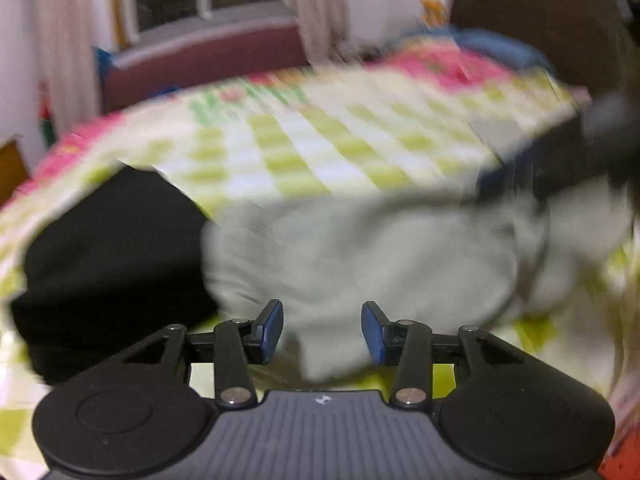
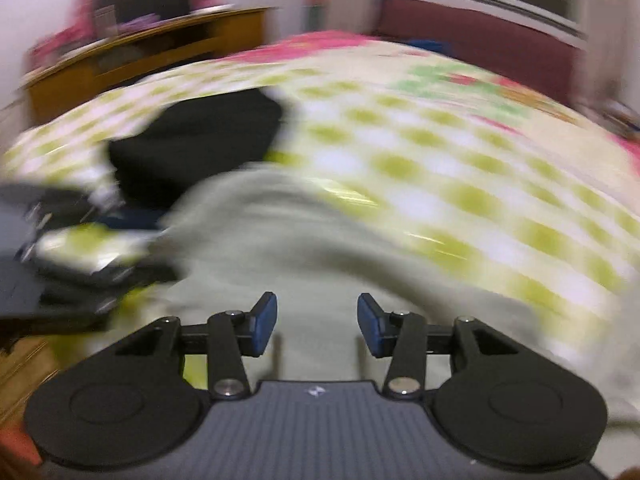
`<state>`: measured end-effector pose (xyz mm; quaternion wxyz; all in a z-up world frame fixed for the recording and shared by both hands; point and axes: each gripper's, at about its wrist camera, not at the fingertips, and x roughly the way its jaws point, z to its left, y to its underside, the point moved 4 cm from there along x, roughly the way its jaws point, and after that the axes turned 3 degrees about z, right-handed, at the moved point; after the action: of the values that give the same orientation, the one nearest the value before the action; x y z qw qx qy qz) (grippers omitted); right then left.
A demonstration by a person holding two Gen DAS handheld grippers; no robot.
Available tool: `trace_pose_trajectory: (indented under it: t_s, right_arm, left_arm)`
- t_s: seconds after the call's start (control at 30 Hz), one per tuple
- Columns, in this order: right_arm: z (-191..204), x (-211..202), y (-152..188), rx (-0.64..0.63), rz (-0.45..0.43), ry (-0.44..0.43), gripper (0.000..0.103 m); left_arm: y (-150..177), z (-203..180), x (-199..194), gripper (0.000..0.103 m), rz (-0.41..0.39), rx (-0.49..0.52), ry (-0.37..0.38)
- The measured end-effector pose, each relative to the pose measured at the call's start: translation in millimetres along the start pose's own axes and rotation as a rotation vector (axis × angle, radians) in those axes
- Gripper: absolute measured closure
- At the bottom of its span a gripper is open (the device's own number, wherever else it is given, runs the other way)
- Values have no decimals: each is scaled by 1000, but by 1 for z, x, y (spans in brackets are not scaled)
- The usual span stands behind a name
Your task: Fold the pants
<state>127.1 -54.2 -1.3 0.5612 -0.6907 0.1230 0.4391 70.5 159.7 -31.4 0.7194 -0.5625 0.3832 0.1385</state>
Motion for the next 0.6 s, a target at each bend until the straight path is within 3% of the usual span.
trace_pose_trajectory:
  t_s: [0.13, 0.27, 0.47, 0.6]
  right_arm:
    - [-107, -9, 0, 196, 10, 226, 54]
    - [-199, 14, -17, 360, 18, 343, 51]
    - [-269, 83, -46, 498, 24, 403, 49]
    - [-307, 129, -53, 517, 104, 551, 47]
  left_arm:
    - [-13, -34, 5, 47, 5, 110, 1]
    - [-48, -67, 12, 47, -35, 158, 52]
    - [-95, -132, 63, 46, -69, 172, 184]
    - [-103, -163, 94, 46, -34, 195, 188]
